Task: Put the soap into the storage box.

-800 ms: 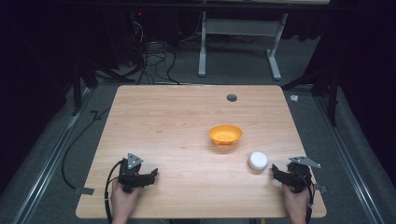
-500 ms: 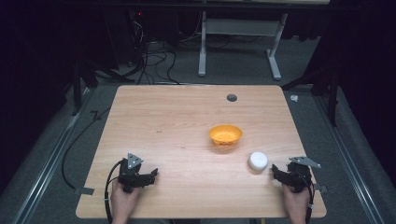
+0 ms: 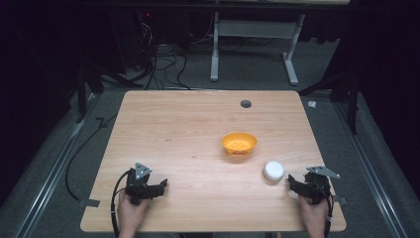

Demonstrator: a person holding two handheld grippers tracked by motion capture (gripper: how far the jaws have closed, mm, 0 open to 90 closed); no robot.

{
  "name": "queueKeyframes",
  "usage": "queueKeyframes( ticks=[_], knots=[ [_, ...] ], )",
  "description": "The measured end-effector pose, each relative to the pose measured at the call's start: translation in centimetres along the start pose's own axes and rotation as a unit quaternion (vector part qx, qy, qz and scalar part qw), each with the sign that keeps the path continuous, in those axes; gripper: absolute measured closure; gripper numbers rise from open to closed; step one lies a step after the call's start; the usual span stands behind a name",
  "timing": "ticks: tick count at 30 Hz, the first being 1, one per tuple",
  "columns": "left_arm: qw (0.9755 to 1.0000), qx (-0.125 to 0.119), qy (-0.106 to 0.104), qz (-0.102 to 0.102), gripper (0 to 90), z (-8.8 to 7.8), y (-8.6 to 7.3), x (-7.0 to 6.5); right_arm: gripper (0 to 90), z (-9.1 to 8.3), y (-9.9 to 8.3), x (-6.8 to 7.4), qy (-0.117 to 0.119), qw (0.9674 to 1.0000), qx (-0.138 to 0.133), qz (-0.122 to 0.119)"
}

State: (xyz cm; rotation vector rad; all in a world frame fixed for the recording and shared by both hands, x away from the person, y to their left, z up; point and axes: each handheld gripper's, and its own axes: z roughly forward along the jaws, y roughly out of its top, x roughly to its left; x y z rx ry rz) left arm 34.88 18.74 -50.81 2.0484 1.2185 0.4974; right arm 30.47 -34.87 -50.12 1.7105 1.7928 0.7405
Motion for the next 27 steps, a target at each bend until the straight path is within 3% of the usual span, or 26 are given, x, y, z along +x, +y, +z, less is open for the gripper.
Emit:
queueKeyframes(
  ticks=[15,18,27],
  knots=[
    [1.0000,0.000,0.000,-0.001,14.9,0.0,0.0,0.0,22.1,0.1,0.1,0.0,0.004,1.0000,-0.001,-0.006],
    [1.0000,0.000,-0.001,-0.001,14.9,0.0,0.0,0.0,21.9,-0.2,0.0,-0.1,0.015,0.9999,-0.005,0.003],
    [1.0000,0.000,-0.001,-0.001,14.9,0.0,0.0,0.0,22.4,-1.6,-0.1,0.6,0.030,0.9993,-0.017,-0.015]
  ],
)
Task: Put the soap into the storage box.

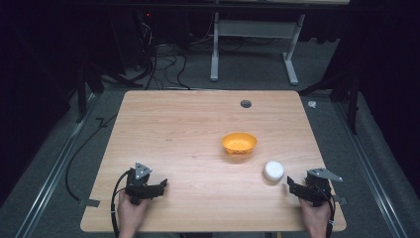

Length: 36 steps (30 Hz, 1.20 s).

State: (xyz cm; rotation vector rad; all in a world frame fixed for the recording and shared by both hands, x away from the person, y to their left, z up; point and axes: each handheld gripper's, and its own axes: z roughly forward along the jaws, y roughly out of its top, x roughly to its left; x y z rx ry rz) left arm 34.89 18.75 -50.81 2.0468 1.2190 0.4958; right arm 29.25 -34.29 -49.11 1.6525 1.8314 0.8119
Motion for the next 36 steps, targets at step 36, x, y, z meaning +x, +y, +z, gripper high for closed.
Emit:
queueKeyframes(
  ticks=[36],
  knots=[
    [1.0000,0.000,0.000,0.000,14.9,0.0,0.0,0.0,15.3,-0.6,0.2,3.0,0.043,0.9983,-0.015,-0.035]
  ],
)
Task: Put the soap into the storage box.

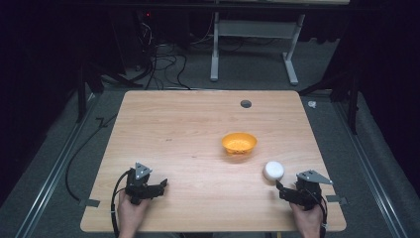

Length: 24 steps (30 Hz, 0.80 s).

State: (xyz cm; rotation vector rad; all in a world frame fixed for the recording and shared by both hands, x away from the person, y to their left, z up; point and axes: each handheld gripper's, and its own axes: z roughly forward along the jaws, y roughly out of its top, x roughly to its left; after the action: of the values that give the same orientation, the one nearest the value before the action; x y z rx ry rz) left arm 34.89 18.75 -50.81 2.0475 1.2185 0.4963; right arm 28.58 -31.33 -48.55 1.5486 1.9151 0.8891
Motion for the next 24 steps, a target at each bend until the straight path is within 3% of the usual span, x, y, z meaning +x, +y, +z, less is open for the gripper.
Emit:
queueKeyframes(
  ticks=[24],
  knots=[
    [1.0000,0.000,0.000,0.000,14.9,0.0,0.0,0.0,13.3,2.2,2.2,1.3,0.011,0.9996,0.016,-0.019]
  ],
)
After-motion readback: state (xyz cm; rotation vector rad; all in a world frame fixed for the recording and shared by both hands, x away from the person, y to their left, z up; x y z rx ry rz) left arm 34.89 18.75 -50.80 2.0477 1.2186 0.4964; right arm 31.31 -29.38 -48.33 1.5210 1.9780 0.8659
